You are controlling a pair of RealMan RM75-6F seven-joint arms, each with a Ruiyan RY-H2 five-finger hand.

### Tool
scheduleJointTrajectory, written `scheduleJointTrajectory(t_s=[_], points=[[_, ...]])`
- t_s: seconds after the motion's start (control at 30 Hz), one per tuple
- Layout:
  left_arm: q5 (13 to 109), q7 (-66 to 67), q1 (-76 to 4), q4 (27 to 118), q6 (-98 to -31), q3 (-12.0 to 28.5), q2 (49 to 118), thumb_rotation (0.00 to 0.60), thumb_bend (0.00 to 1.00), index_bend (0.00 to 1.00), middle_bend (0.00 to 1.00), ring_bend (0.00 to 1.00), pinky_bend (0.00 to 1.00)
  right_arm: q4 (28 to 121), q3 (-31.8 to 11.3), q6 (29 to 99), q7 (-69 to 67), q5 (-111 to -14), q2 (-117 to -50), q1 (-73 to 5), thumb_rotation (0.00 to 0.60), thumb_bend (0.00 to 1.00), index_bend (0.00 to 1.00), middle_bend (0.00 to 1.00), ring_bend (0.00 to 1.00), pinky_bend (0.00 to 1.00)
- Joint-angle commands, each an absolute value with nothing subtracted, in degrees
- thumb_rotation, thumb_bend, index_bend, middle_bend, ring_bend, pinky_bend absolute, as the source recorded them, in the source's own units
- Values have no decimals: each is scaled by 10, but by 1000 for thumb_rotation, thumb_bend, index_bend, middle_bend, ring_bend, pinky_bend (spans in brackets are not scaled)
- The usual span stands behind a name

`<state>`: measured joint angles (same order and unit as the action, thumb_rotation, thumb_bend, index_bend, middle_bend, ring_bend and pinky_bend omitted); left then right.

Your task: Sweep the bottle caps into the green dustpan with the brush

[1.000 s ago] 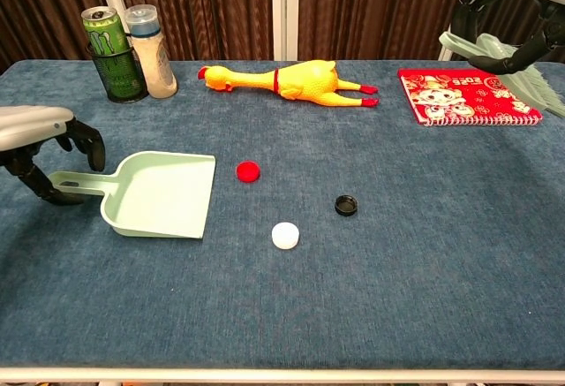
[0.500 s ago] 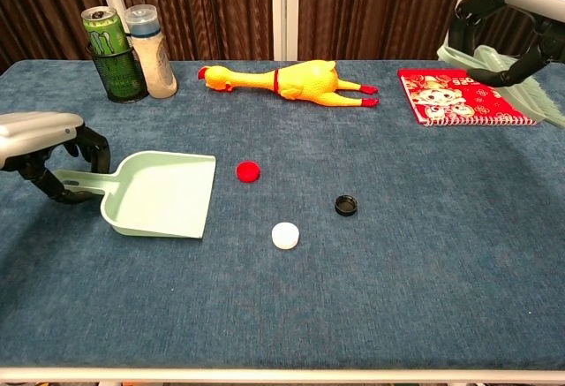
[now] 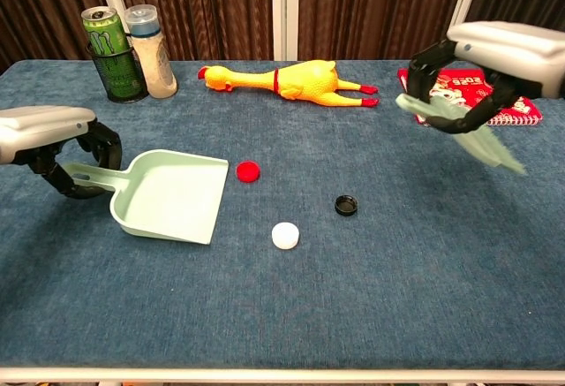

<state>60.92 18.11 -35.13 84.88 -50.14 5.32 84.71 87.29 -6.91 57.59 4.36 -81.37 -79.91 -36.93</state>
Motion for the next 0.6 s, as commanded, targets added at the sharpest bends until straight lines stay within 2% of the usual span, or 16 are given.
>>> scheduleJointTrajectory(t_s=[0.03, 0.6], points=[[607, 185, -356, 853, -501, 55, 847, 600, 369, 537, 488, 329, 264, 850, -65, 563, 17, -830, -833, -385, 600, 506, 787, 703, 338, 159], [538, 236, -395, 880, -495, 65, 867, 600, 367, 536, 489, 329, 265, 741, -74, 565, -72, -862, -1000, -431, 600, 564, 804, 707, 338, 159]])
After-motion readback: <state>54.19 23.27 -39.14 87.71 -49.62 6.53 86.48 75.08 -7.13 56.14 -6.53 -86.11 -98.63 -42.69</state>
